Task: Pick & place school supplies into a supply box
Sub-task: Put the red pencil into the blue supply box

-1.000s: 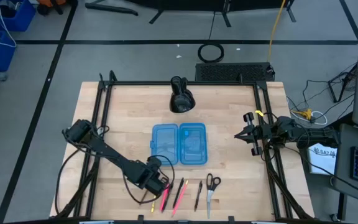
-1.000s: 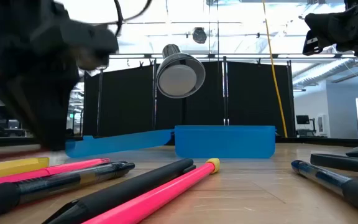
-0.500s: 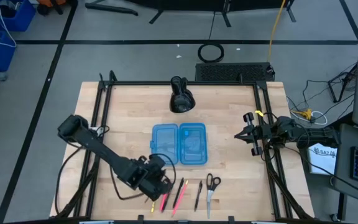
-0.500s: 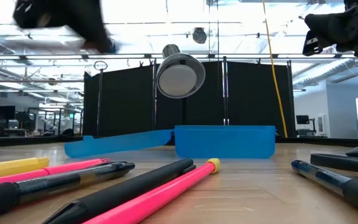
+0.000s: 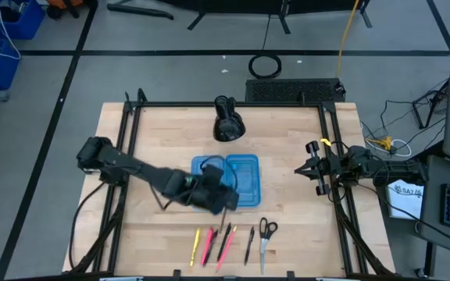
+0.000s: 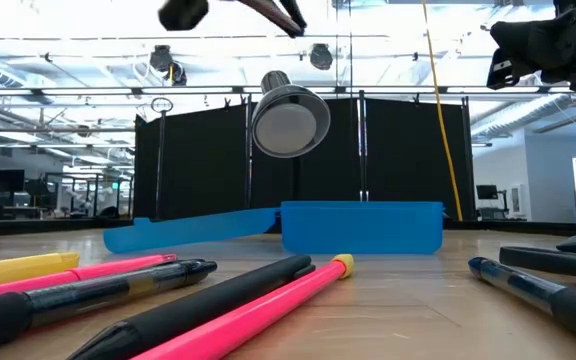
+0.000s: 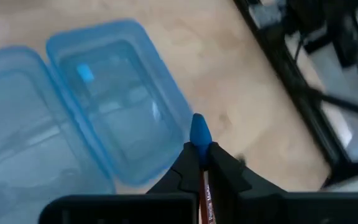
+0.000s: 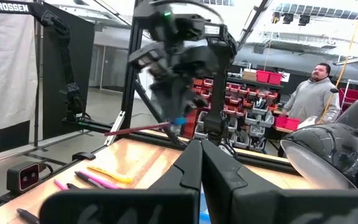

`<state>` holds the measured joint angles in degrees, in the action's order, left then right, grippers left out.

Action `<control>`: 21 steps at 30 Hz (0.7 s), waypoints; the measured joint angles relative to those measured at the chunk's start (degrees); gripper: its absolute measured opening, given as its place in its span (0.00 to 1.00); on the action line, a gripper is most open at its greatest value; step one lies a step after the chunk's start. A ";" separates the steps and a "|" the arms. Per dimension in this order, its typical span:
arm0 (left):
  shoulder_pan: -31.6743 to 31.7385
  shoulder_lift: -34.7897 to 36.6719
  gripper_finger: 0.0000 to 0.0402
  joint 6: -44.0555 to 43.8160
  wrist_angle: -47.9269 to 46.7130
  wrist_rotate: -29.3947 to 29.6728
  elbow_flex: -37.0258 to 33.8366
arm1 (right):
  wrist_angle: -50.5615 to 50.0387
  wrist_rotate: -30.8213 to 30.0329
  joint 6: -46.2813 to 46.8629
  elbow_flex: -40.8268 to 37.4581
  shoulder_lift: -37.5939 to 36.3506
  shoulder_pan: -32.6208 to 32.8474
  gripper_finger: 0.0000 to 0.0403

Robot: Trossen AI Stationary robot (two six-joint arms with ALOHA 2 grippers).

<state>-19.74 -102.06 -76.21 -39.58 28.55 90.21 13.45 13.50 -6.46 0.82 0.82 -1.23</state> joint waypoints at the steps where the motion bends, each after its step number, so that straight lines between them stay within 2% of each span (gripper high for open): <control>1: 1.05 0.00 0.04 0.06 0.78 0.00 -0.18 | 0.00 0.00 0.00 0.01 0.00 0.00 0.00; 6: 6.70 0.00 0.07 2.76 4.45 -2.09 -0.76 | 0.00 0.02 -0.11 0.00 0.00 0.00 0.00; 12: 12.06 -2.55 0.03 5.29 12.29 -6.03 -0.82 | 0.04 0.04 -0.15 0.01 0.00 0.00 0.00; 21: 14.74 -9.11 0.06 6.58 15.91 -9.01 -0.85 | -0.26 0.07 1.23 0.02 0.30 0.00 0.00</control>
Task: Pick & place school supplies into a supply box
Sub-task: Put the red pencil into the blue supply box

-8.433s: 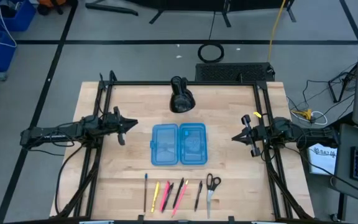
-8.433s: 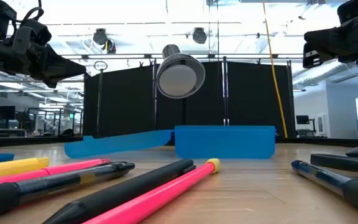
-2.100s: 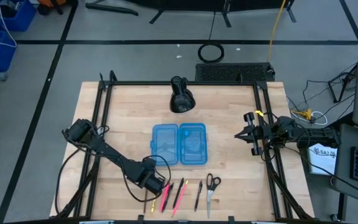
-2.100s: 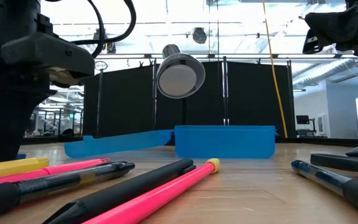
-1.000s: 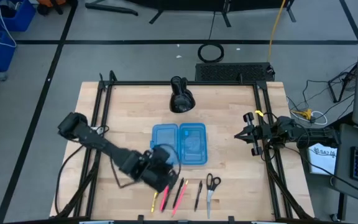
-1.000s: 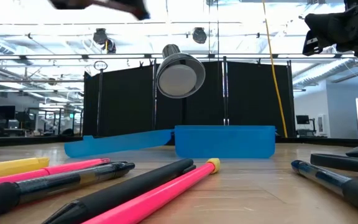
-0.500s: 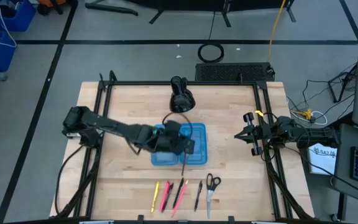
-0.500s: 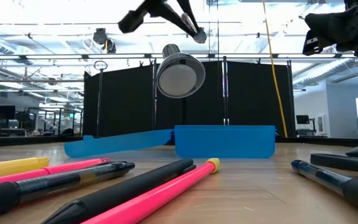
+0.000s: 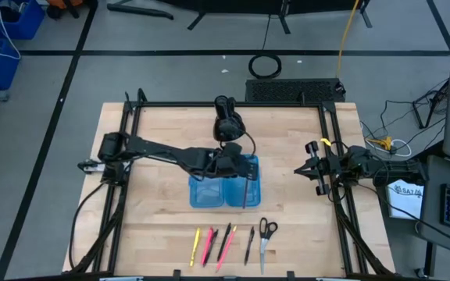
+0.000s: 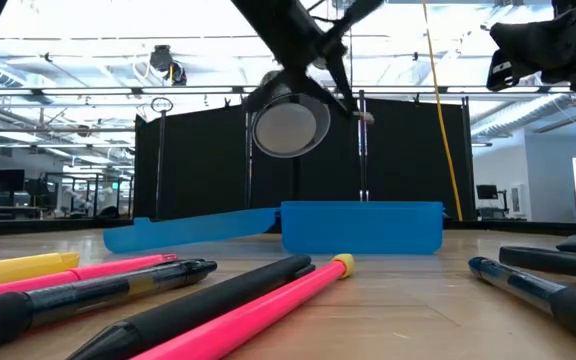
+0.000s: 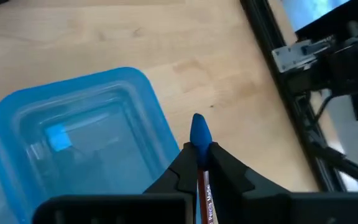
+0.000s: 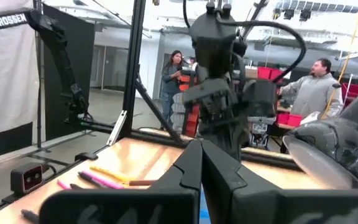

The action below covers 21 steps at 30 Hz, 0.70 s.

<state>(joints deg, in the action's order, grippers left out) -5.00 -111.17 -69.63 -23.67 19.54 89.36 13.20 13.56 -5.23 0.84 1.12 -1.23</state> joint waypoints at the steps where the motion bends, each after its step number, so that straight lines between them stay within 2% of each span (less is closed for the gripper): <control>1: 0.14 -0.43 0.06 0.42 -0.39 -0.02 0.00 | 0.31 0.00 0.01 -0.02 0.16 0.00 0.00; 4: 0.69 -1.60 0.03 1.62 -1.17 0.38 0.00 | 0.18 0.00 0.01 -0.02 0.29 0.00 0.00; 9: 1.62 -2.13 0.03 2.08 -4.45 5.80 0.00 | 0.28 0.00 0.06 -0.01 0.29 0.00 0.00; 14: 2.50 -2.12 0.06 1.84 -8.91 5.91 0.04 | 0.23 0.02 0.06 -0.02 0.31 0.00 0.00; 21: 2.22 -2.12 0.03 2.52 -10.69 7.69 -0.44 | 0.19 0.02 0.06 -0.01 0.31 0.00 0.00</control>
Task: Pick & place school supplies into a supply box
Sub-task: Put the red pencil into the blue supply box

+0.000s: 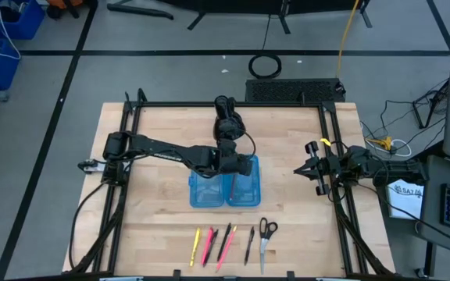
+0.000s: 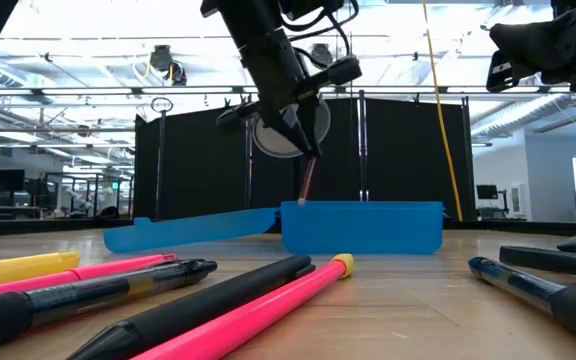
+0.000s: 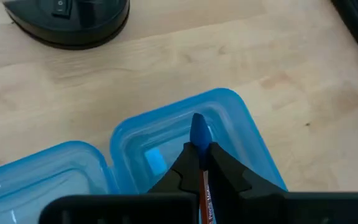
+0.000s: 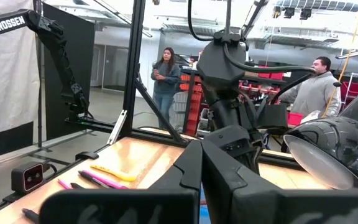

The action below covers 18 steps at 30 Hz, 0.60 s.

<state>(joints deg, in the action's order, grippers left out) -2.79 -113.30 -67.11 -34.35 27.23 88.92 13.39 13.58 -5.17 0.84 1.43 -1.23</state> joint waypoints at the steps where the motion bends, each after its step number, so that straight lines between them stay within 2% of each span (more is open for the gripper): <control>1: 0.00 0.00 0.03 -0.05 0.08 0.17 -0.35 | -0.02 0.00 0.00 0.01 0.00 0.00 0.00; 6: -0.16 0.04 0.06 -2.67 2.65 -0.02 -4.02 | 0.00 0.00 0.00 0.00 0.00 0.00 0.00; 13: -0.50 0.02 0.03 -3.94 10.39 -0.66 -9.46 | 0.00 0.00 0.00 0.01 0.00 0.00 0.00; 18: -0.33 0.04 0.05 -3.97 11.43 -1.73 -10.65 | 0.02 0.00 0.00 0.01 0.00 0.00 0.00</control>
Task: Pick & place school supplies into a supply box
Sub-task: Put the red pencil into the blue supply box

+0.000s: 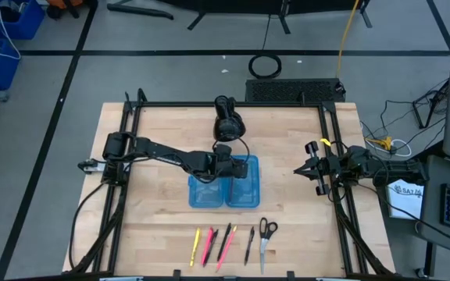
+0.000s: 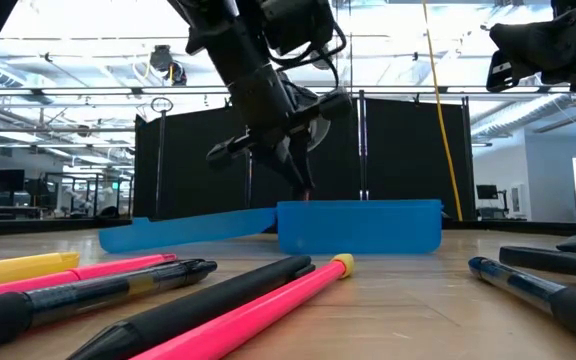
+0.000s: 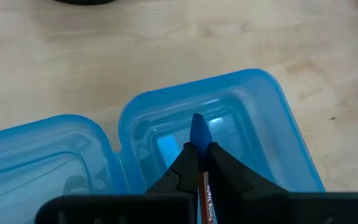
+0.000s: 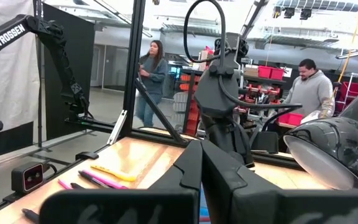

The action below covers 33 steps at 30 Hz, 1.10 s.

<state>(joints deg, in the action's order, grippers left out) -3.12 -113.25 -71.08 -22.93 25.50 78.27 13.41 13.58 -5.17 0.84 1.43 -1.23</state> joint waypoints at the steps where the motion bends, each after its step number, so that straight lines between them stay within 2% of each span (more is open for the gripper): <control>1: 0.02 0.00 0.06 -0.18 0.02 -0.02 -0.31 | -0.02 0.00 0.00 0.00 0.00 0.00 0.00; 9: 0.21 0.00 0.03 0.22 1.11 -0.89 -1.56 | 0.00 0.00 -0.07 0.00 0.00 0.00 0.00; 15: 0.59 0.00 0.06 0.76 3.09 -3.64 -2.60 | 0.02 0.00 -0.11 0.00 0.00 0.00 0.00; 22: 1.14 -2.52 0.03 0.93 4.79 -5.73 -2.66 | 0.39 -0.09 -0.25 -0.01 -0.02 -0.02 0.00; 26: 1.69 -4.63 0.07 1.38 6.98 -8.72 -2.68 | 0.68 -0.13 -0.66 -0.02 0.28 -0.02 0.00; 33: 1.82 -5.42 0.12 2.00 7.37 -8.94 -2.64 | 0.75 -0.09 -0.51 0.00 1.11 -0.02 0.00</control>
<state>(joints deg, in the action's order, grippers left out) -1.30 -118.67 -69.08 -15.56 16.56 75.64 14.15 13.50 -5.68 0.84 2.54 -1.26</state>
